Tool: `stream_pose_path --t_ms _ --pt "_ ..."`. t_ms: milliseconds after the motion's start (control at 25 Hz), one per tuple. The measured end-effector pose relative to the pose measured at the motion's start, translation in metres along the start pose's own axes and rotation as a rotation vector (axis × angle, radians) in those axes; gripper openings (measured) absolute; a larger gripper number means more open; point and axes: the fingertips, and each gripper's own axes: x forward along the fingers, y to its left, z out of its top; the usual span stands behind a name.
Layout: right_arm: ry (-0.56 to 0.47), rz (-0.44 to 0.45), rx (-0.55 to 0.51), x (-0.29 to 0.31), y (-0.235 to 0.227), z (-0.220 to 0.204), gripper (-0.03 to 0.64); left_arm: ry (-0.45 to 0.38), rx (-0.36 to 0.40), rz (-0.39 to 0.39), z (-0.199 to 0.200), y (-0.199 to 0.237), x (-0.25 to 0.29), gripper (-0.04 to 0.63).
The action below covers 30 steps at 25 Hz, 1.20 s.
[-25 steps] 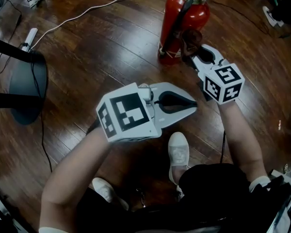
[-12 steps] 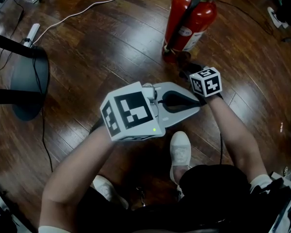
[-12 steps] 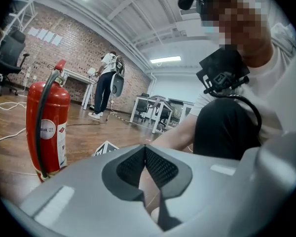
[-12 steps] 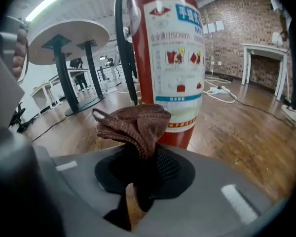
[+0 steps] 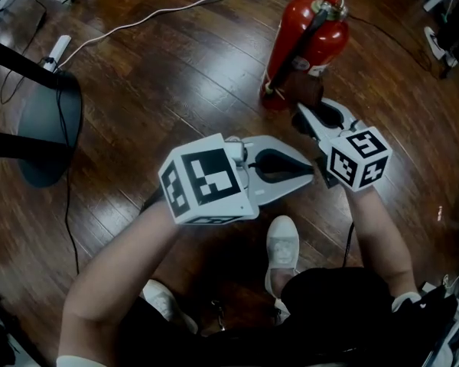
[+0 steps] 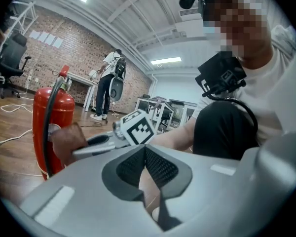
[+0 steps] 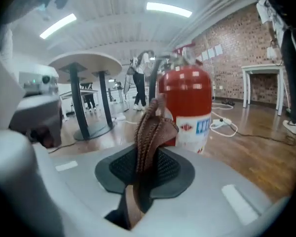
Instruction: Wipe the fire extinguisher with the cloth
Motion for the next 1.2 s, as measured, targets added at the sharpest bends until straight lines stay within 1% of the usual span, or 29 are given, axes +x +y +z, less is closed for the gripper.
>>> stream_pose_path --t_ms 120,200,240,320,400,520,680,920,1080,1160,1200 --pt "-0.151 -0.009 -0.036 -0.019 0.008 0.065 0.072 -0.005 0.001 0.003 0.002 -0.001 -0.002 0.000" --pt "-0.228 -0.028 -0.072 -0.025 0.009 0.099 0.072 -0.007 0.001 0.002 0.003 -0.002 -0.002 0.000" --pt "-0.251 -0.042 -0.088 -0.024 0.008 0.109 0.072 -0.009 0.001 0.001 0.003 -0.002 -0.002 0.000" --pt "-0.262 -0.066 -0.095 -0.017 0.003 0.112 0.072 -0.009 -0.001 -0.002 0.002 -0.002 -0.002 0.000" --pt "-0.239 -0.079 -0.078 -0.005 -0.001 0.097 0.072 -0.011 -0.002 -0.003 0.003 -0.003 -0.003 0.000" --pt "-0.172 -0.083 -0.040 0.015 -0.006 0.058 0.072 -0.007 -0.007 0.001 0.001 -0.002 -0.007 0.000" --pt "-0.054 -0.080 0.021 0.046 -0.013 -0.007 0.072 -0.006 -0.019 0.005 -0.004 -0.002 -0.009 0.000" --pt "0.129 -0.069 0.084 0.086 -0.017 -0.099 0.072 -0.020 -0.023 0.010 -0.006 -0.002 -0.016 0.000" --pt "0.231 -0.043 0.134 0.101 -0.015 -0.139 0.072 -0.016 -0.031 0.013 -0.008 -0.001 -0.019 0.000" --pt "0.282 -0.033 0.177 0.102 -0.010 -0.153 0.072 -0.014 -0.032 0.012 -0.009 -0.001 -0.020 0.000" --pt "0.291 -0.028 0.188 0.101 -0.006 -0.155 0.071 -0.015 -0.032 0.011 -0.009 -0.001 -0.020 0.000"
